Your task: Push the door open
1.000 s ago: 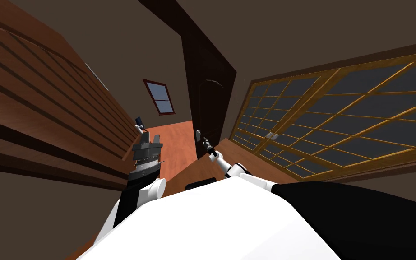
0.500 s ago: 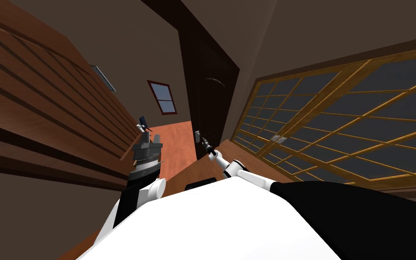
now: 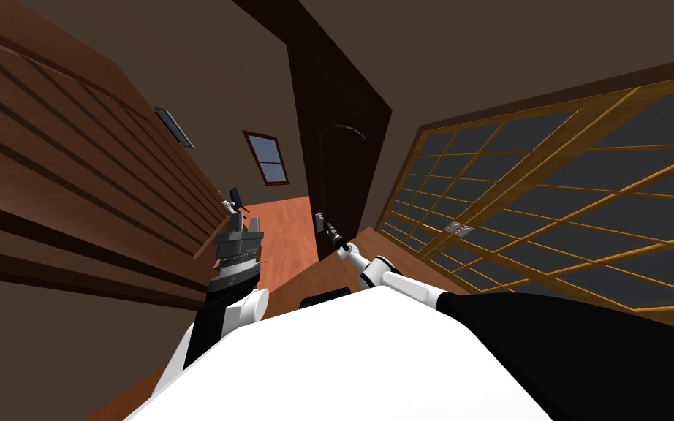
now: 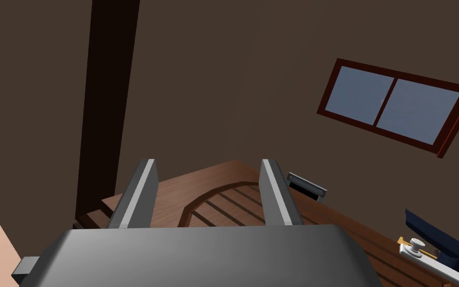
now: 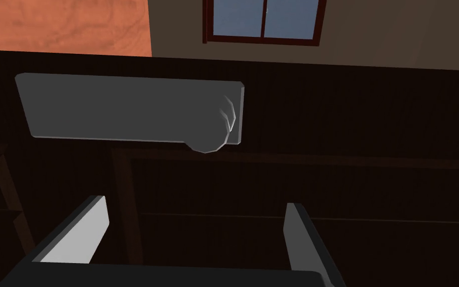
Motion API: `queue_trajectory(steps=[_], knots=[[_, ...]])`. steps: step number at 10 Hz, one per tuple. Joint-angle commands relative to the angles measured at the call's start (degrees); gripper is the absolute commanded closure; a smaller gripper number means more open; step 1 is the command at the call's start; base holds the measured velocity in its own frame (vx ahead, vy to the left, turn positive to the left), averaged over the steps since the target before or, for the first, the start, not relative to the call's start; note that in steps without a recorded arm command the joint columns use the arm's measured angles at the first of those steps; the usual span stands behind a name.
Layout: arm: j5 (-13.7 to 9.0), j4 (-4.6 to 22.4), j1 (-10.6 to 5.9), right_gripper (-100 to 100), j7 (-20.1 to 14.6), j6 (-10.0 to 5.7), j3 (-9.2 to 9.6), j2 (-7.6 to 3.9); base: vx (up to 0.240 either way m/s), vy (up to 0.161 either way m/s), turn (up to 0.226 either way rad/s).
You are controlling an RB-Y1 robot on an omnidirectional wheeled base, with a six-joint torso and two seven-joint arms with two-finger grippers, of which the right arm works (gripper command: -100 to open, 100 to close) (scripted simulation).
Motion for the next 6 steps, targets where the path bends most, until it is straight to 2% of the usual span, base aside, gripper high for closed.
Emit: queue_trajectory(steps=[1,3,6], knots=[[0.1,1.6,-1.0,-100,-0.1,-0.19,0.14,0.23,0.037,-0.065,0.073],[0.0,1.0,-0.6,-100,0.1,-0.03,-0.15,-0.3,0.071,0.006,0.027],[-0.1,1.1,-0.58,-100,0.4,-0.02,-0.49,-0.51,0.177,0.072,0.022]])
